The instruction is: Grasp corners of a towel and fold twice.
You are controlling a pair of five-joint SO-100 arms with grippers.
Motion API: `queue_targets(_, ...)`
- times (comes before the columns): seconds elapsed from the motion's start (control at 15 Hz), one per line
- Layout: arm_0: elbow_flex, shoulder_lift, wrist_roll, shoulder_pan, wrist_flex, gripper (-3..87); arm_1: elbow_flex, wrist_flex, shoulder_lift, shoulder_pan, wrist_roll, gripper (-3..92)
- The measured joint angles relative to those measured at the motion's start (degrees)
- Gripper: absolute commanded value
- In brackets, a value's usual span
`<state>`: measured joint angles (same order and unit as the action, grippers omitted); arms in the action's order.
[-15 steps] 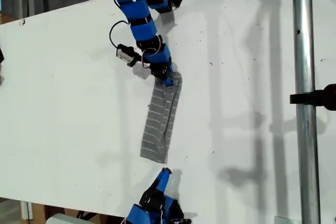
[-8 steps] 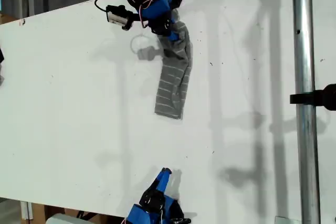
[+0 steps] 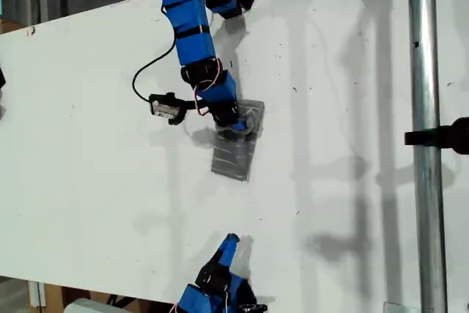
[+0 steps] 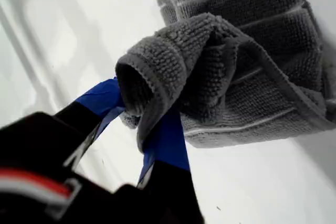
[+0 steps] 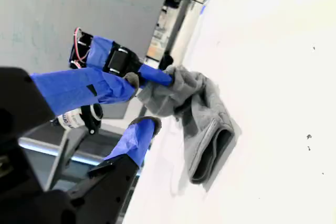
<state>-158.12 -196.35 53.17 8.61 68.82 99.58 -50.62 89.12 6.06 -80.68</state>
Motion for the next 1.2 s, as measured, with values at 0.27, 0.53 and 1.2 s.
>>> queue_targets(0.27, -1.0, -1.0, 0.1, 0.0, 0.0, 10.6, -2.2, 6.6, -1.8, -1.9, 3.6, 30.9)
queue_targets(0.53, -2.5, -1.8, 0.1, 0.1, -0.3, 10.6, -2.2, 14.4, 2.4, -9.5, 8.6, 20.9)
queue_targets(1.2, -17.2, -1.9, 4.9, -1.1, -8.5, 14.0, 50.9, -19.1, 79.8, -7.3, -4.1, 0.8)
